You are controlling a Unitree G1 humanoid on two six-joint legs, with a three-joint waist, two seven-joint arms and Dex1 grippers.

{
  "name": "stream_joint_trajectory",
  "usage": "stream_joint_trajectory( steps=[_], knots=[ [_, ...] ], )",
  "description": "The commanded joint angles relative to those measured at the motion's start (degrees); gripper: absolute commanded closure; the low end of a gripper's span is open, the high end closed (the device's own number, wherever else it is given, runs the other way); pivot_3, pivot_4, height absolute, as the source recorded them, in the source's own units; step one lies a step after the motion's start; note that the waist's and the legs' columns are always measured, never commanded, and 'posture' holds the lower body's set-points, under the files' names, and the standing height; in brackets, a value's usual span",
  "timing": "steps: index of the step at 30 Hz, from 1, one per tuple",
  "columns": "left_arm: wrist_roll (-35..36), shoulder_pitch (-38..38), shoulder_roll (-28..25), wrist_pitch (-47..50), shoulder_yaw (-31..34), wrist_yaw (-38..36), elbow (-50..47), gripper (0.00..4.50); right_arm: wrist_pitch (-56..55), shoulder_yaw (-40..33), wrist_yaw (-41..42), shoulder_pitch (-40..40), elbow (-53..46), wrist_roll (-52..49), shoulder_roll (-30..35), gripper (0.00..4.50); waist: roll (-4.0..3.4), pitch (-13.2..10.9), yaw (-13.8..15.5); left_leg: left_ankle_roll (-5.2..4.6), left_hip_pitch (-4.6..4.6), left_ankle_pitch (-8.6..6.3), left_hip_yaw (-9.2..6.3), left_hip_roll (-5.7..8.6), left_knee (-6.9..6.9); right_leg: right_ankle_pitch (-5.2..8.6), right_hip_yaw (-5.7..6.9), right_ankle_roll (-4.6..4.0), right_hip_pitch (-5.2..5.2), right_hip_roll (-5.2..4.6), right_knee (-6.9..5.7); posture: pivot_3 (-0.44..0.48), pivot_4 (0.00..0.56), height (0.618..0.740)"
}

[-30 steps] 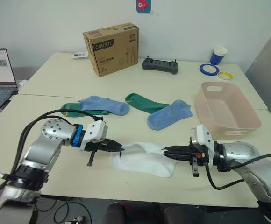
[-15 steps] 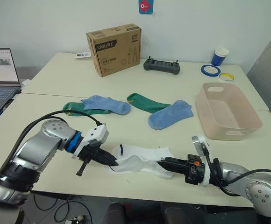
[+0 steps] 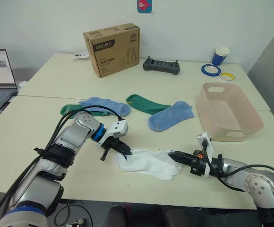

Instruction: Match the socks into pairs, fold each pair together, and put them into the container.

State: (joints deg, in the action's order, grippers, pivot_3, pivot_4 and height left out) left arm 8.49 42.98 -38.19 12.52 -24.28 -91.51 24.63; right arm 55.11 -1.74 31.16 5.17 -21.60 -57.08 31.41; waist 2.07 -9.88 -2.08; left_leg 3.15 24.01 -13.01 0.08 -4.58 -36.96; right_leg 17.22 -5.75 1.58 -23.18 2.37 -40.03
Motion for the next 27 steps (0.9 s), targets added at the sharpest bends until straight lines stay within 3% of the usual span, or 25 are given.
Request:
stream_joint_trajectory(
  steps=[1, 6, 7, 11, 14, 18, 27],
  knots=[
    [0.5, 0.9, 0.6, -0.6, 2.7, 0.6, 0.2, 3.57, -2.1, -1.8, 1.5, 0.3, -0.4, 1.0, 0.1, 3.45, 0.00, 0.0, 0.1, 0.00, 0.00, 0.00, -0.01, 0.00, 0.00, 0.00, 0.01, 0.00, 0.00, 0.00, 0.00, 0.000, 0.150, 0.740],
    [1.6, 1.3, 1.5, 0.8, 8.3, 6.8, 2.3, 1.94, -3.7, -5.1, 2.8, -0.7, 0.0, 1.9, 1.5, 1.67, 0.00, 0.0, 0.2, -0.05, 0.00, 0.03, 0.01, 0.01, -0.03, -0.03, 0.00, 0.05, 0.02, 0.00, -0.01, 0.000, 0.150, 0.740],
    [2.9, 0.7, 1.3, 2.1, 9.8, 7.1, 1.7, 1.68, -3.9, -5.7, 3.4, -1.1, -0.4, 2.1, 2.0, 1.66, 0.00, 0.0, 0.2, -0.06, 0.00, 0.04, 0.00, 0.00, -0.03, -0.03, 0.01, 0.05, 0.02, 0.00, -0.01, 0.000, 0.150, 0.740],
    [12.8, -7.1, -2.1, 18.1, 17.4, 7.2, -9.3, 1.68, -5.0, -6.3, 7.6, -2.9, -2.4, 5.0, 7.9, 1.66, -0.05, 0.0, -0.3, -0.08, 0.01, 0.05, 0.02, -0.01, 0.00, -0.03, -0.03, 0.05, 0.00, -0.01, -0.01, 0.000, 0.150, 0.740],
    [15.9, -11.8, -4.5, 25.1, 19.5, 8.9, -16.2, 1.68, -8.6, -3.9, 12.4, -4.3, -3.4, 9.7, 12.1, 1.66, -0.05, 0.0, -0.7, -0.09, -0.01, 0.04, -0.02, -0.03, 0.02, -0.01, 0.00, 0.04, 0.01, -0.01, -0.01, 0.000, 0.150, 0.740],
    [15.7, -20.1, -8.7, 25.3, 21.1, 11.2, -24.0, 1.68, -9.9, -0.2, 14.3, -2.8, -1.9, 15.0, 14.8, 1.66, -0.05, 0.0, -0.9, -0.10, -0.05, 0.05, -0.11, -0.04, 0.03, -0.02, 0.09, 0.04, 0.03, 0.00, -0.03, 0.000, 0.150, 0.740],
    [15.8, -24.8, -6.5, 23.5, 21.9, 19.0, -27.1, 1.68, -10.9, 4.2, 15.6, 0.7, 1.8, 20.0, 12.2, 1.66, -0.04, 0.0, -0.6, -0.15, -0.09, 0.12, 0.06, 0.03, -0.06, -0.21, 0.02, 0.10, 0.08, -0.13, -0.03, 0.000, 0.150, 0.740]
  ],
)
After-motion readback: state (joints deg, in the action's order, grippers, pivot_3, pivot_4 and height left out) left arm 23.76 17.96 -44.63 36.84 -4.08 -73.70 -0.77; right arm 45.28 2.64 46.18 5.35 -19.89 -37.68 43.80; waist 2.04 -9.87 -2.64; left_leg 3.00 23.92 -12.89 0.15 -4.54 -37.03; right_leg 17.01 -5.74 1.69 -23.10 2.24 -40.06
